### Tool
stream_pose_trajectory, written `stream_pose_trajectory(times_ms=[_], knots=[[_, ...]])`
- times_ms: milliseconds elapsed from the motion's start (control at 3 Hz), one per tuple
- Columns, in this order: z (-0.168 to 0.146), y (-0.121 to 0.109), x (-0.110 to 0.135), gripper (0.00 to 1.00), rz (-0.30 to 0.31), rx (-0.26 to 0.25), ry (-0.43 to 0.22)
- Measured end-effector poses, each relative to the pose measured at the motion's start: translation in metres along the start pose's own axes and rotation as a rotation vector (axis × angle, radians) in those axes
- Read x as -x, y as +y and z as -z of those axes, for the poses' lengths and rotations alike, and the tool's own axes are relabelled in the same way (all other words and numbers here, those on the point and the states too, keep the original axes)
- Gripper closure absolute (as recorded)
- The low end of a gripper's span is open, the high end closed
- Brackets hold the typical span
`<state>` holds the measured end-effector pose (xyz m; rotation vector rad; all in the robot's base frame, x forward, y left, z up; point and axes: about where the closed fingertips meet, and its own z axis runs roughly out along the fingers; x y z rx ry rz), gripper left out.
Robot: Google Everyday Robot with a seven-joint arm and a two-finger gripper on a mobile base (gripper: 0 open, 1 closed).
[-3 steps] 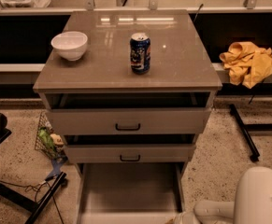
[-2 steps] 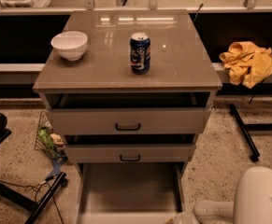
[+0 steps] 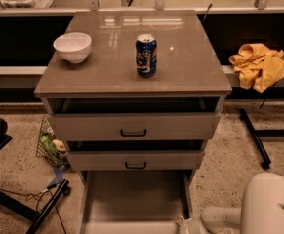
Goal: Open bottom drawer
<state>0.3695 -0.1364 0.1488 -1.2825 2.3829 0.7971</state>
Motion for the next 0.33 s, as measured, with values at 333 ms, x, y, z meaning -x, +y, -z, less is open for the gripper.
stream_pose_trajectory(times_ms=[333], knots=[[-0.0002,-0.0017,0.0014,0.00,0.000,0.000,0.000]])
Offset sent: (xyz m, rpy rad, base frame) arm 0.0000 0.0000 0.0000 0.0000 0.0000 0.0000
